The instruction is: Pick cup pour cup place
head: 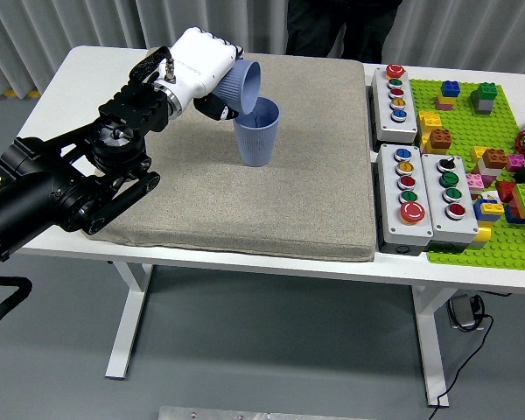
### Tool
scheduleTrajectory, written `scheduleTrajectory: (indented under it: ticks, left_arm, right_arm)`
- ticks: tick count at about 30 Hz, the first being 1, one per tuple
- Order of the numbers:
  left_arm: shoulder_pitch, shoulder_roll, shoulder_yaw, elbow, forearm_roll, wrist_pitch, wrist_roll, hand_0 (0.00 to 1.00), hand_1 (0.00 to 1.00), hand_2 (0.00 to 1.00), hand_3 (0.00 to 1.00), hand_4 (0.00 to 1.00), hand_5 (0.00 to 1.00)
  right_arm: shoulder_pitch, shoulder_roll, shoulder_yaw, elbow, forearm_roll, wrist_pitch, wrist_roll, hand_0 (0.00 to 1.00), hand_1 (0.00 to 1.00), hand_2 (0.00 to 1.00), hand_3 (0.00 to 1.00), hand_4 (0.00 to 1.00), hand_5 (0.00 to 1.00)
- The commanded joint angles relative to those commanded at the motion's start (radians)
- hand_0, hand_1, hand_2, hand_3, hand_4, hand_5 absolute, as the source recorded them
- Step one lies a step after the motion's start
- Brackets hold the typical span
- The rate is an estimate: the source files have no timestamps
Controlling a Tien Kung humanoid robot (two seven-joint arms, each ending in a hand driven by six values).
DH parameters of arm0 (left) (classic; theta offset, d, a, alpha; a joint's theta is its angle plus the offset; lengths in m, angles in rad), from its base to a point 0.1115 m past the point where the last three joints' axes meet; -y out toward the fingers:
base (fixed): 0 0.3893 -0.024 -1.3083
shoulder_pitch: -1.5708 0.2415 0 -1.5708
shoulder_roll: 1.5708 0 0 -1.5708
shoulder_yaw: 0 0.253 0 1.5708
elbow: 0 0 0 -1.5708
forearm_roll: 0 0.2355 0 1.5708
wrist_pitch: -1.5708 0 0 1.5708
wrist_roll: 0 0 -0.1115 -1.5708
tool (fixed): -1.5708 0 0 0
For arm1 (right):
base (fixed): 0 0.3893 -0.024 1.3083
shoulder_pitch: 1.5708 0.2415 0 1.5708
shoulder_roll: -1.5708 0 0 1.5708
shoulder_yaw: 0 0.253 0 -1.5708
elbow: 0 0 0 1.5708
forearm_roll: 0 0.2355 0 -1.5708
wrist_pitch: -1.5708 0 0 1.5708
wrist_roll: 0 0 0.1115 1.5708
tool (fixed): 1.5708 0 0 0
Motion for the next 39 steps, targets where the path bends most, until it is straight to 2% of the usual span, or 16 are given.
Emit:
scheduleTrajectory:
  ticks: [16, 22, 26, 34, 39]
  left_arm:
    - [0.000, 0.005, 0.021, -0.012, 0.000, 0.001, 0.005, 0.532, 0.519, 0.500, 0.487, 0.895, 0.197]
    - [0.021, 0.006, -0.016, -0.011, -0.003, 0.017, -0.007, 0.532, 0.519, 0.500, 0.487, 0.895, 0.197]
    - [0.034, 0.008, -0.039, -0.003, -0.047, 0.033, -0.015, 0.534, 0.519, 0.500, 0.487, 0.895, 0.199]
    - [0.066, 0.013, -0.128, -0.014, -0.275, 0.056, -0.046, 0.534, 0.518, 0.501, 0.486, 0.895, 0.199]
    - [0.112, 0.012, -0.221, -0.063, -0.476, 0.078, -0.088, 0.534, 0.516, 0.500, 0.486, 0.895, 0.200]
  right_arm:
    - [-0.008, 0.002, 0.003, 0.001, -0.008, 0.001, -0.001, 0.701, 0.705, 0.656, 0.629, 0.026, 0.302]
    - [-0.011, 0.003, 0.006, 0.001, -0.012, 0.002, -0.002, 0.701, 0.705, 0.656, 0.629, 0.026, 0.302]
    - [-0.011, 0.004, 0.006, 0.001, -0.012, 0.002, -0.001, 0.701, 0.705, 0.654, 0.629, 0.026, 0.302]
    - [-0.008, 0.004, 0.005, 0.000, -0.007, 0.000, 0.000, 0.700, 0.705, 0.654, 0.629, 0.026, 0.302]
    - [-0.008, 0.005, 0.006, 0.000, -0.007, 0.000, 0.000, 0.700, 0.705, 0.654, 0.629, 0.026, 0.303]
